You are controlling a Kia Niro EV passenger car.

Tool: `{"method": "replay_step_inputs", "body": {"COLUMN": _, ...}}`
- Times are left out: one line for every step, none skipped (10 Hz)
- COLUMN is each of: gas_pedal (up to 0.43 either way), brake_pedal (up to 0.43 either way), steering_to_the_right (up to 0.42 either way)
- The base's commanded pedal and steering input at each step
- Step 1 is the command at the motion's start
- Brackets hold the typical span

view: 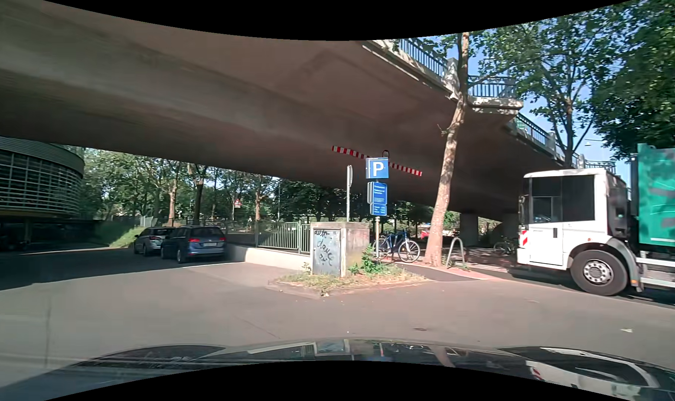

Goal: Follow the waypoints while adhering to traffic rules and regulations

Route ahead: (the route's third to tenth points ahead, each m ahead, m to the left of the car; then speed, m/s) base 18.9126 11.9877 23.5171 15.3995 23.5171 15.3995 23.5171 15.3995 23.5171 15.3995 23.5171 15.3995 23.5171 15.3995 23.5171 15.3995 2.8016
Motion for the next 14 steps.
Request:
{"method": "replay_step_inputs", "body": {"gas_pedal": 0.039, "brake_pedal": 0.000, "steering_to_the_right": -0.511}}
{"method": "replay_step_inputs", "body": {"gas_pedal": 0.039, "brake_pedal": 0.000, "steering_to_the_right": -0.514}}
{"method": "replay_step_inputs", "body": {"gas_pedal": 0.059, "brake_pedal": 0.000, "steering_to_the_right": -0.512}}
{"method": "replay_step_inputs", "body": {"gas_pedal": 0.067, "brake_pedal": 0.000, "steering_to_the_right": -0.503}}
{"method": "replay_step_inputs", "body": {"gas_pedal": 0.067, "brake_pedal": 0.000, "steering_to_the_right": -0.493}}
{"method": "replay_step_inputs", "body": {"gas_pedal": 0.067, "brake_pedal": 0.000, "steering_to_the_right": -0.481}}
{"method": "replay_step_inputs", "body": {"gas_pedal": 0.067, "brake_pedal": 0.000, "steering_to_the_right": -0.471}}
{"method": "replay_step_inputs", "body": {"gas_pedal": 0.067, "brake_pedal": 0.000, "steering_to_the_right": -0.454}}
{"method": "replay_step_inputs", "body": {"gas_pedal": 0.067, "brake_pedal": 0.000, "steering_to_the_right": -0.434}}
{"method": "replay_step_inputs", "body": {"gas_pedal": 0.067, "brake_pedal": 0.000, "steering_to_the_right": -0.411}}
{"method": "replay_step_inputs", "body": {"gas_pedal": 0.067, "brake_pedal": 0.000, "steering_to_the_right": -0.392}}
{"method": "replay_step_inputs", "body": {"gas_pedal": 0.067, "brake_pedal": 0.000, "steering_to_the_right": -0.375}}
{"method": "replay_step_inputs", "body": {"gas_pedal": 0.067, "brake_pedal": 0.000, "steering_to_the_right": -0.357}}
{"method": "replay_step_inputs", "body": {"gas_pedal": 0.059, "brake_pedal": 0.000, "steering_to_the_right": -0.346}}
